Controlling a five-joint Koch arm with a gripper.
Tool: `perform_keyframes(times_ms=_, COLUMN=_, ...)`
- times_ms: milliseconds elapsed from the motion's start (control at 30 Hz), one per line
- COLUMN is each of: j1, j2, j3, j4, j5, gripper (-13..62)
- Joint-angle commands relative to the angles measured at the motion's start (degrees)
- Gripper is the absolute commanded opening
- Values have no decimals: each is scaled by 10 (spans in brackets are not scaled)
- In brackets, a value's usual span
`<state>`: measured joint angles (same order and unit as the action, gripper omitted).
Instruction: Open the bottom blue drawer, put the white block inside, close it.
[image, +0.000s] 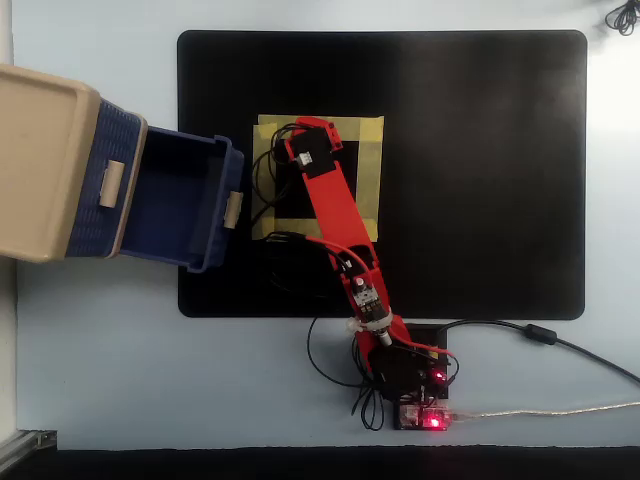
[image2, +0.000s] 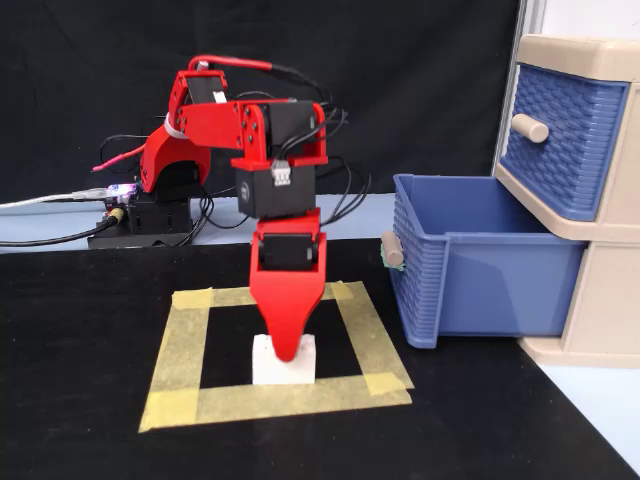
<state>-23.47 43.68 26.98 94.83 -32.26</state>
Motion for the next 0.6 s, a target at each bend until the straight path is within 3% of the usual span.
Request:
perform_keyframes(times_ms=0, j1=-2, j2=-5, j3=-25, j4=9, j5=-15, gripper=332)
perform_keyframes(times_ms=200, j1=-1, j2=-47, j3=-26, j4=10, j5=-41, gripper=304)
perform_keyframes(times_ms=267, j1=-1, j2=-42, j3=-30, j4=5, j5=-65, gripper=171)
perform_keyframes(times_ms=333, j1=0, j2=-24, j3=-52, j4=-6, j5=-94, gripper=-74)
perform_keyframes(times_ms=567, j1=1, j2=35, j3=-117, j4=3, j5=-139, gripper=-80)
